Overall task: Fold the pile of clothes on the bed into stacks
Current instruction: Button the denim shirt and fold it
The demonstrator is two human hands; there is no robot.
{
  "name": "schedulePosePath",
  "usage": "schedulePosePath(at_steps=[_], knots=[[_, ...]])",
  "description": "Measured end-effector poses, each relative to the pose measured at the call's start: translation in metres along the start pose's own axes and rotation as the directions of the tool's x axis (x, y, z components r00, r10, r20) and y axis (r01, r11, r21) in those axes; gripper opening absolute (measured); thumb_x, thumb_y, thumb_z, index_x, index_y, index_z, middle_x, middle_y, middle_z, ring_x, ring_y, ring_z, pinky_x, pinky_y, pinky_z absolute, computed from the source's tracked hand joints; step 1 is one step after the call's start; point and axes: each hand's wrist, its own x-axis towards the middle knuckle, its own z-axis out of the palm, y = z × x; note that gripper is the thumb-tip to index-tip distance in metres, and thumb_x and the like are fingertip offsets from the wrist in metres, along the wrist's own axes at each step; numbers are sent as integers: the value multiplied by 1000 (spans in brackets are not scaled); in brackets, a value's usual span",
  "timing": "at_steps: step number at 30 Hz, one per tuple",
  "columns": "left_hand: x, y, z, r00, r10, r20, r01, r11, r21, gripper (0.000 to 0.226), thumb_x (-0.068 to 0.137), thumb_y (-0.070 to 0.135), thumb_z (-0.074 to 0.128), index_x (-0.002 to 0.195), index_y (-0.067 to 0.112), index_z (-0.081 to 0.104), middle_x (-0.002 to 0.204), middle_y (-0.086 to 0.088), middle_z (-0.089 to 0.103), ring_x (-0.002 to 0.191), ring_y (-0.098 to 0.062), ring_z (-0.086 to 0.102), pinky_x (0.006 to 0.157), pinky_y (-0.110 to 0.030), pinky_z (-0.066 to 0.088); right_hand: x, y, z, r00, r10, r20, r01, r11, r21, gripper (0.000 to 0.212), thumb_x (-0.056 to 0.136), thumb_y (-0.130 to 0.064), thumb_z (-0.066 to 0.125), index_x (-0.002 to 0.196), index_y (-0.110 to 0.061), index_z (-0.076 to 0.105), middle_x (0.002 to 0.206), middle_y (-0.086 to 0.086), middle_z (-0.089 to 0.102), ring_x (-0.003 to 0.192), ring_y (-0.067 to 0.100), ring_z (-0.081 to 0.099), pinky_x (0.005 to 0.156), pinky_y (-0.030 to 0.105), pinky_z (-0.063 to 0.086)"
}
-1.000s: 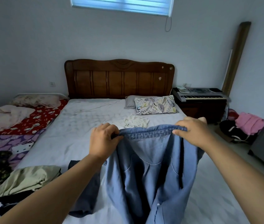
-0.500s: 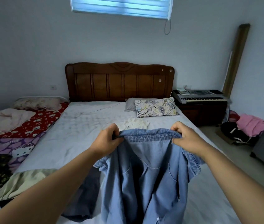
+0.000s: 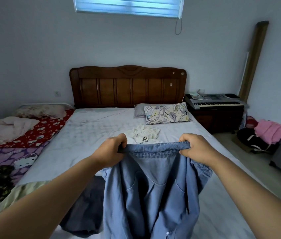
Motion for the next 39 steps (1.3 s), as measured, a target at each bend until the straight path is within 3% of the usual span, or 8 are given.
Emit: schedulePosePath(at_steps=[5, 8, 15, 24, 28, 31, 35, 39], knots=[[4, 7, -10, 939, -146, 311, 213, 958, -193, 27, 72, 34, 71, 94, 24, 59, 81, 2, 64, 74, -15, 59, 72, -31, 48, 1, 1, -3, 992, 42, 117, -68, 971, 229, 24, 69, -16, 71, 65, -21, 47, 64, -2, 45, 60, 14, 42, 60, 29, 28], [5, 6, -8, 922, -187, 340, 286, 920, -270, 17, 86, 21, 62, 70, 16, 58, 67, 1, 53, 64, -14, 45, 65, -26, 36, 1, -1, -2, 984, 68, 164, -122, 930, 346, 17, 62, -25, 59, 64, -18, 44, 67, 2, 38, 66, 16, 36, 66, 32, 24], [-5, -7, 6, 904, -232, 359, 400, 755, -520, 14, 93, 10, 56, 79, 12, 53, 66, -1, 53, 60, -10, 47, 57, -20, 35, 8, 15, 7, 974, 95, 204, -178, 880, 440, 22, 83, -9, 68, 94, -25, 59, 102, 11, 61, 97, 26, 59, 91, 38, 44], [-7, -5, 8, 924, -82, 373, 307, 742, -596, 23, 82, 29, 71, 80, 10, 58, 72, -9, 52, 67, -15, 47, 67, -26, 39, 8, 15, 9, 968, -51, 247, -73, 881, 468, 32, 83, 20, 49, 71, -8, 62, 71, -1, 62, 71, 7, 58, 68, 10, 44], [-8, 8, 12, 824, -37, 566, 175, 966, -192, 44, 53, 54, 77, 77, 23, 55, 70, 9, 53, 63, -6, 45, 60, -17, 37, 8, 13, 9, 946, -5, 323, -140, 895, 423, 37, 82, 18, 45, 70, -7, 71, 73, 0, 71, 68, 3, 64, 66, 13, 48], [-6, 12, 20, 811, -48, 583, -82, 977, 194, 31, 69, 37, 74, 86, 28, 50, 74, 11, 53, 67, -7, 46, 58, -18, 37, 7, 15, 13, 948, 18, 319, -151, 906, 397, 19, 80, -1, 59, 70, -10, 73, 79, 4, 73, 75, 9, 64, 75, 19, 49], [0, -4, 16, 954, 153, 259, -220, 942, 254, 19, 67, 27, 55, 81, 19, 65, 86, 0, 60, 78, -18, 52, 69, -30, 47, 5, 18, 15, 899, -13, 439, -49, 990, 129, 31, 64, -35, 85, 85, -22, 67, 97, -3, 67, 92, 12, 59, 85, 24, 44], [5, -11, 12, 930, 362, -69, -290, 833, 471, 25, 65, 37, 51, 72, 25, 72, 83, 0, 57, 82, -18, 44, 71, -31, 34, 11, 14, 14, 918, -53, 393, 113, 985, -131, 31, 67, -29, 82, 78, -29, 53, 92, -9, 53, 88, 14, 53, 74, 27, 43]])
